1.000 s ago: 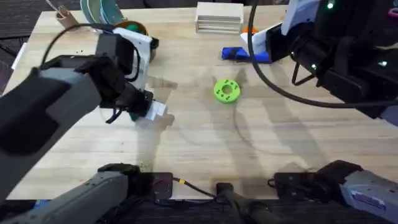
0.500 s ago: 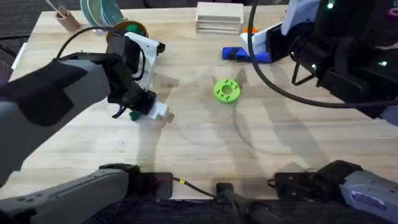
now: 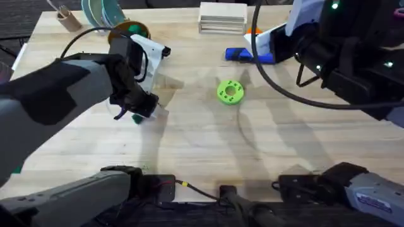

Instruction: Pick up the gripper from the table and insert it into the empty holder that is missing its gripper. Then pick up a screw, insert it into the mounting hole, and use the screwdriver to tighten it. Finally, clean up the table by picking up the vegetable and placing it into the bucket.

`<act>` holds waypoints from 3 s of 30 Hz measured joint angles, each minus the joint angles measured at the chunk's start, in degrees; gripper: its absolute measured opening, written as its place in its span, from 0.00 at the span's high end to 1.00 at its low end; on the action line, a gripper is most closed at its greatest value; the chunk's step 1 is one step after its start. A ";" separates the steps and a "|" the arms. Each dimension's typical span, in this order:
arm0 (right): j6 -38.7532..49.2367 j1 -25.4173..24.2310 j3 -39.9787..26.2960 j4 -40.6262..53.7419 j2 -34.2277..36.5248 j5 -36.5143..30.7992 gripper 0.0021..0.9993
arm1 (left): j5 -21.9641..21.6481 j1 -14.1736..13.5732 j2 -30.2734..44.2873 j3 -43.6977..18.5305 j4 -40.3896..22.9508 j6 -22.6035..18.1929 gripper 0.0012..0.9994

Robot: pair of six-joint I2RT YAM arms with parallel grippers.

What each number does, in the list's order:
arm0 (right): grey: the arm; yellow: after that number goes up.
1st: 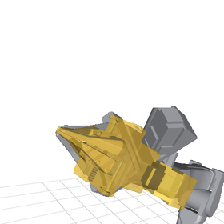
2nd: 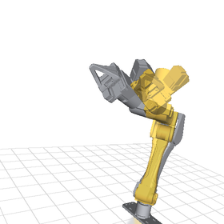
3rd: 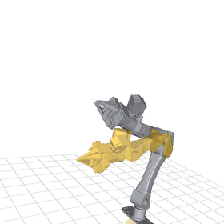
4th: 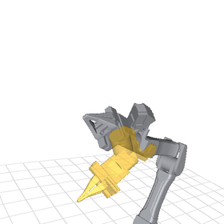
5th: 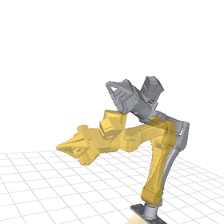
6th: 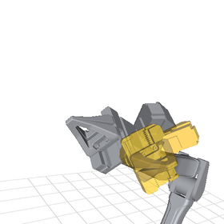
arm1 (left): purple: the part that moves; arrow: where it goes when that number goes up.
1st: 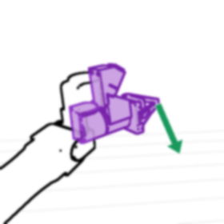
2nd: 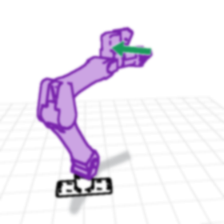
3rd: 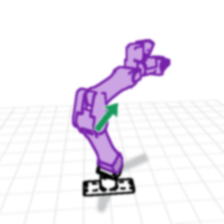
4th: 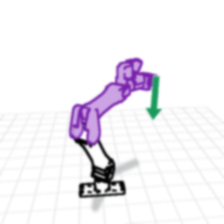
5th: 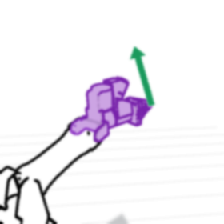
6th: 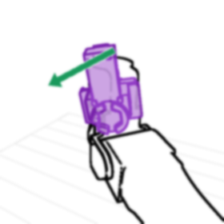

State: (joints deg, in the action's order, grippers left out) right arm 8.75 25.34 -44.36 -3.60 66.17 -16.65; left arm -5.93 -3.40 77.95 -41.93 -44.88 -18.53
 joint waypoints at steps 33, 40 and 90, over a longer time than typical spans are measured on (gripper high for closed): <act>0.00 0.00 0.00 3.12 0.00 0.00 0.01 | -0.09 2.86 0.13 -27.98 18.75 2.21 0.98; 0.00 0.00 0.00 3.99 0.00 -0.01 0.01 | -0.15 7.74 3.88 -27.98 24.56 9.35 0.98; -0.01 0.04 0.07 8.09 -12.68 0.00 0.01 | -1.80 -0.19 -9.49 -27.98 8.54 19.58 0.31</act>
State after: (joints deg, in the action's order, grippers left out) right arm 8.75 25.38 -44.29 4.49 53.49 -16.64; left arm -7.74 -3.59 68.46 -69.91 -36.34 1.06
